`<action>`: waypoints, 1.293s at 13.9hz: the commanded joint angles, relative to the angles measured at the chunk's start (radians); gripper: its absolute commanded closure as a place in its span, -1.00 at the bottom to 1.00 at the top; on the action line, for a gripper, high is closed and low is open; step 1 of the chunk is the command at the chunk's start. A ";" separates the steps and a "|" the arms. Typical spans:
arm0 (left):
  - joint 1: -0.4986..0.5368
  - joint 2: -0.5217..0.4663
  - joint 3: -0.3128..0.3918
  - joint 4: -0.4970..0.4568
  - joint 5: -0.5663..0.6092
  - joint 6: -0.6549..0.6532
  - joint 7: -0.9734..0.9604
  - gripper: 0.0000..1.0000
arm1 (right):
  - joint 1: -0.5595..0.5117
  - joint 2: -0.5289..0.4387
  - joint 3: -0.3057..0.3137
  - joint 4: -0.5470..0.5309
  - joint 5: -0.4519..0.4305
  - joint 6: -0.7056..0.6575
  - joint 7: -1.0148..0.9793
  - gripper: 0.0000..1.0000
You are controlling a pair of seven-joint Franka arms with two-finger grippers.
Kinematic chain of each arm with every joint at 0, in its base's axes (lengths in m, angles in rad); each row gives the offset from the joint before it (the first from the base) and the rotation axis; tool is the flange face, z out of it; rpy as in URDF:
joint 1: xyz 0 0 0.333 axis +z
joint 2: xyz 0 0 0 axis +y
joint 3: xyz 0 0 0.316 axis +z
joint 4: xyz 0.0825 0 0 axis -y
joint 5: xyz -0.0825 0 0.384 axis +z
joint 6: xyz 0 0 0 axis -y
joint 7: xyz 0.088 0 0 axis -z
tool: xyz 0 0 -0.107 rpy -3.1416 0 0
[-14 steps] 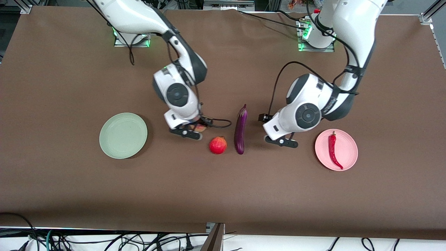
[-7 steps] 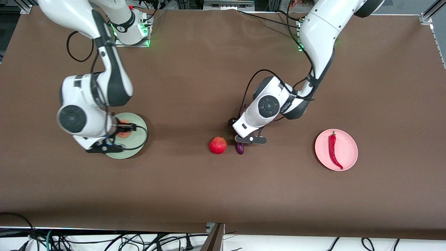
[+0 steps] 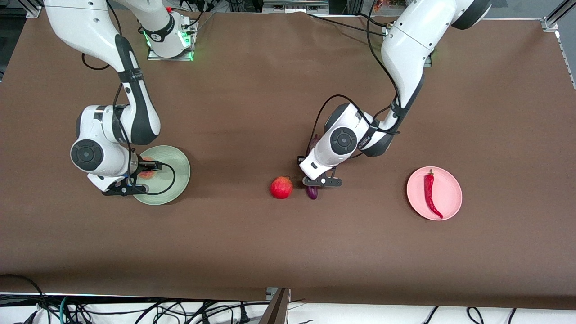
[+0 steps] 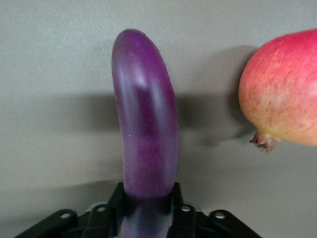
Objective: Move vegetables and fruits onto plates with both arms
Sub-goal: 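Lift the eggplant with the left gripper while the right gripper reaches the pomegranate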
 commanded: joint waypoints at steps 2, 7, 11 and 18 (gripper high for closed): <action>0.052 -0.065 0.003 0.014 0.008 -0.151 -0.018 1.00 | -0.023 -0.023 0.006 0.002 0.020 0.001 -0.008 -0.98; 0.207 -0.230 0.003 0.058 0.008 -0.591 0.190 1.00 | -0.007 -0.043 0.087 0.129 0.059 -0.128 0.171 -0.98; 0.396 -0.258 0.004 0.154 0.046 -0.840 0.356 1.00 | 0.054 0.023 0.246 0.284 0.091 -0.128 0.589 -0.98; 0.540 -0.170 0.009 0.134 0.288 -0.677 0.493 1.00 | 0.256 0.265 0.279 0.511 0.093 0.130 1.085 -0.98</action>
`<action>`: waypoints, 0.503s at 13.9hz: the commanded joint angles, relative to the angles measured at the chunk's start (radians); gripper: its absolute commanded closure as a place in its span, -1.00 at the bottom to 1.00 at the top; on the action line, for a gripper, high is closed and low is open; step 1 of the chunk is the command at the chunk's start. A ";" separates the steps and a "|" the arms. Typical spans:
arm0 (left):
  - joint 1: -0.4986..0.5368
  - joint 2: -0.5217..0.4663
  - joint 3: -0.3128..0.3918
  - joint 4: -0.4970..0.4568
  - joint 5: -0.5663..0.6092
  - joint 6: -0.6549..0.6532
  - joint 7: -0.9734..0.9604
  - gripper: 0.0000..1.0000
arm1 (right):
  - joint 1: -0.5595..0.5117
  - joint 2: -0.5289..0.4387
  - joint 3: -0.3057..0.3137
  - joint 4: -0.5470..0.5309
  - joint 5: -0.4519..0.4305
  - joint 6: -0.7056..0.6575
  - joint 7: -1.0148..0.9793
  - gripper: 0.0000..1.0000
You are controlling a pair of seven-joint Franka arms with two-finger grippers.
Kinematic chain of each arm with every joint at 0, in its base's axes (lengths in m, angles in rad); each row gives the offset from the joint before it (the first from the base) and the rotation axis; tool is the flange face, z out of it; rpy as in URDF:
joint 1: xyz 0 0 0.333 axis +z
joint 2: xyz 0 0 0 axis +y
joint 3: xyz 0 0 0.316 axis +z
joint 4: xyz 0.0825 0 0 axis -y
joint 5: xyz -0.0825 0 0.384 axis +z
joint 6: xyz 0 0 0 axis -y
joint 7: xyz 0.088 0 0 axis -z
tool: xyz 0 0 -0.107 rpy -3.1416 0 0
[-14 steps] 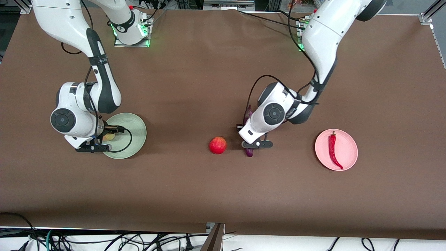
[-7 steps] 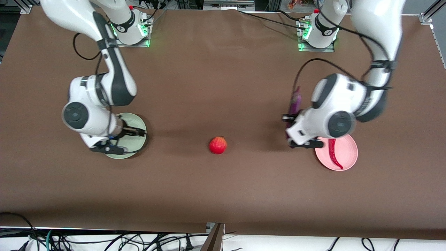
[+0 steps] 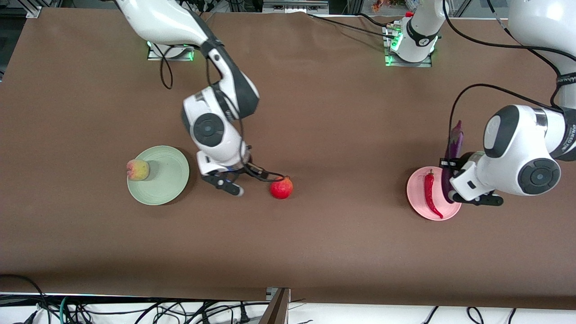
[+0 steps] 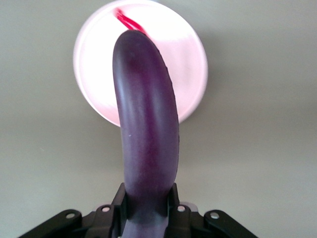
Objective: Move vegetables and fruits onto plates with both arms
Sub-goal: 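Lower the eggplant onto the pink plate while the right gripper grasps the pomegranate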
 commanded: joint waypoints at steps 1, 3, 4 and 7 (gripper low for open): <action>0.040 0.084 -0.012 -0.030 0.034 0.146 0.024 1.00 | 0.060 0.099 -0.009 0.058 0.013 0.116 0.114 -0.98; 0.069 0.098 -0.012 -0.066 0.033 0.226 0.063 1.00 | 0.072 0.127 -0.009 0.068 0.013 0.176 0.142 -0.98; 0.076 0.124 -0.012 -0.072 0.033 0.258 0.068 1.00 | 0.072 0.133 -0.009 0.079 0.013 0.181 0.140 -0.98; 0.082 0.138 -0.010 -0.077 0.034 0.289 0.070 1.00 | 0.072 0.155 -0.009 0.093 0.013 0.200 0.145 -0.98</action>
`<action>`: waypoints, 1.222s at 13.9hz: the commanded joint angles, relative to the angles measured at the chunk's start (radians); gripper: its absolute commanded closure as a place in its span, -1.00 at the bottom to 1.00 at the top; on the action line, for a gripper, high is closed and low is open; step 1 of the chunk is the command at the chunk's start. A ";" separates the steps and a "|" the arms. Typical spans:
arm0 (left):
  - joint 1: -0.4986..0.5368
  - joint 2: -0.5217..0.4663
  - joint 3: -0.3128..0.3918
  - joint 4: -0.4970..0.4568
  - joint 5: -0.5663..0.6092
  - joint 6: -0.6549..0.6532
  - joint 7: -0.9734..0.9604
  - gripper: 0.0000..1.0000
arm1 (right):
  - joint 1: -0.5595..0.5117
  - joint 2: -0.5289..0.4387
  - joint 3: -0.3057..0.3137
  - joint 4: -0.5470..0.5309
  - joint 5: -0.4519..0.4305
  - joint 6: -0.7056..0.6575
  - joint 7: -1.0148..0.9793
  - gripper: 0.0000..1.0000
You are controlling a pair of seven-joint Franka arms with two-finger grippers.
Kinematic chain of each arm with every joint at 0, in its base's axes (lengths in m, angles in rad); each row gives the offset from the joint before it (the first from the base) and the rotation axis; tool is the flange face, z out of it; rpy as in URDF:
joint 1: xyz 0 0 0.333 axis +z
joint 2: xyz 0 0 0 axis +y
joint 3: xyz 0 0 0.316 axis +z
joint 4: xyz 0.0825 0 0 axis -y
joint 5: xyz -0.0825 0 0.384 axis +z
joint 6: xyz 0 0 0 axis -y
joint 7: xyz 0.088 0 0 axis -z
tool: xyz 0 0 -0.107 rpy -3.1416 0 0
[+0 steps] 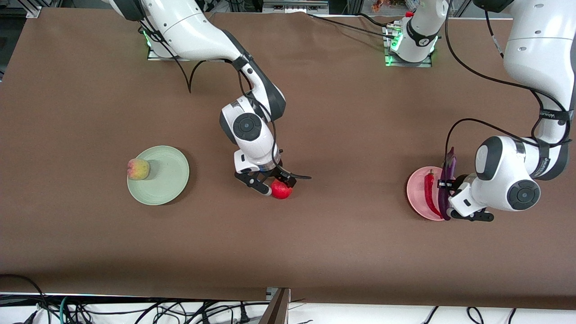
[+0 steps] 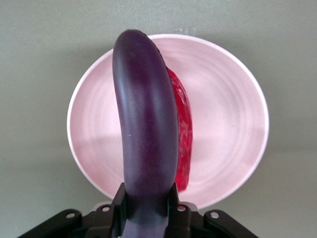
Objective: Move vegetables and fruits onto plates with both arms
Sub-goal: 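Lower the eggplant onto the pink plate while the right gripper grasps the pomegranate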
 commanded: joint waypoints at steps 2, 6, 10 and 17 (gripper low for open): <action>0.007 -0.011 -0.012 -0.019 0.035 0.009 0.051 -0.98 | -0.001 0.054 -0.004 0.041 0.011 0.062 0.009 -0.98; 0.009 -0.031 -0.015 -0.010 0.035 -0.025 0.110 -1.00 | 0.006 0.107 -0.004 0.061 0.011 0.119 0.014 -0.98; 0.001 -0.130 -0.044 0.010 0.018 -0.040 0.105 -1.00 | 0.005 0.085 -0.006 0.055 0.003 0.085 -0.007 0.31; 0.013 -0.377 -0.107 0.160 -0.084 -0.266 -0.056 -1.00 | -0.208 -0.180 -0.047 -0.038 0.008 -0.461 -0.567 0.77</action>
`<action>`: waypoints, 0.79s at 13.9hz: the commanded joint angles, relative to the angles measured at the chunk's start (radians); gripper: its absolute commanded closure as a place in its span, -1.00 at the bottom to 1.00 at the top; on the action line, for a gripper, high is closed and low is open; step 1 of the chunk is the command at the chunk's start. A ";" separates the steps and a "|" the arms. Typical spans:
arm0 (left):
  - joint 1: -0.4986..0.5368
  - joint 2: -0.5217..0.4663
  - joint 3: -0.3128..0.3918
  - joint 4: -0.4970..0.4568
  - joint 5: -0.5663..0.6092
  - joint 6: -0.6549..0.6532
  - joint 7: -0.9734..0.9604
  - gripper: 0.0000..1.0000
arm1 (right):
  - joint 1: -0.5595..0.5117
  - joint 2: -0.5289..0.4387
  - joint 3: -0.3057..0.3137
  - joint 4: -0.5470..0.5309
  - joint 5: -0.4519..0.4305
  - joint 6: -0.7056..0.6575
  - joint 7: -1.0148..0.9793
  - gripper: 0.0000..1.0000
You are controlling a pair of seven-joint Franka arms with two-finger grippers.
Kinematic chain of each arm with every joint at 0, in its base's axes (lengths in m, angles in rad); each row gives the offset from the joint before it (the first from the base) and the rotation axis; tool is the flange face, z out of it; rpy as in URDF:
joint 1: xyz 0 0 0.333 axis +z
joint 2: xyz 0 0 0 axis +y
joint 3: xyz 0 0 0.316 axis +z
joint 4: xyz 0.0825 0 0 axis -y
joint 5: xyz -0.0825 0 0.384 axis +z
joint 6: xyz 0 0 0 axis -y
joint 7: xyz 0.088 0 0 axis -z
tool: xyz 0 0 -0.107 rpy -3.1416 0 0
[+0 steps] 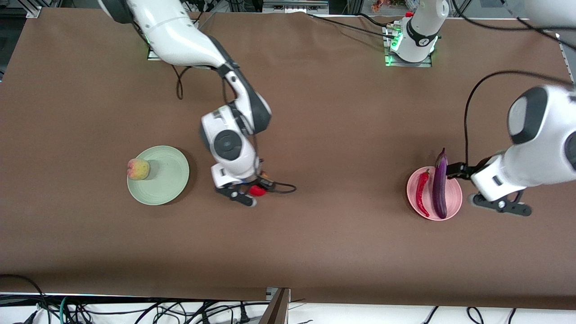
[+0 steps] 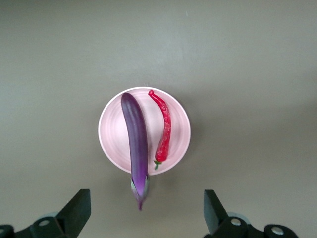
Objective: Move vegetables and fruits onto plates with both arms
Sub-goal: 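Lower the eggplant onto the pink plate while the right gripper grasps the pomegranate, then place the pomegranate on the green plate while the left gripper withdraws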
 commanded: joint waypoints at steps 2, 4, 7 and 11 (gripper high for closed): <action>0.090 -0.174 0.002 -0.012 -0.094 -0.081 -0.046 -1.00 | -0.075 -0.217 -0.106 -0.303 -0.001 -0.055 -0.383 0.76; 0.100 -0.193 0.008 0.010 -0.082 -0.149 -0.051 -1.00 | -0.075 -0.292 -0.184 -0.495 -0.001 0.063 -0.550 0.72; 0.101 -0.188 0.007 0.089 -0.097 -0.230 -0.063 -1.00 | -0.082 -0.302 -0.248 -0.654 0.009 0.240 -0.691 0.38; 0.136 -0.214 0.008 0.071 -0.114 -0.258 -0.077 -1.00 | -0.090 -0.295 -0.248 -0.742 0.016 0.398 -0.680 -0.98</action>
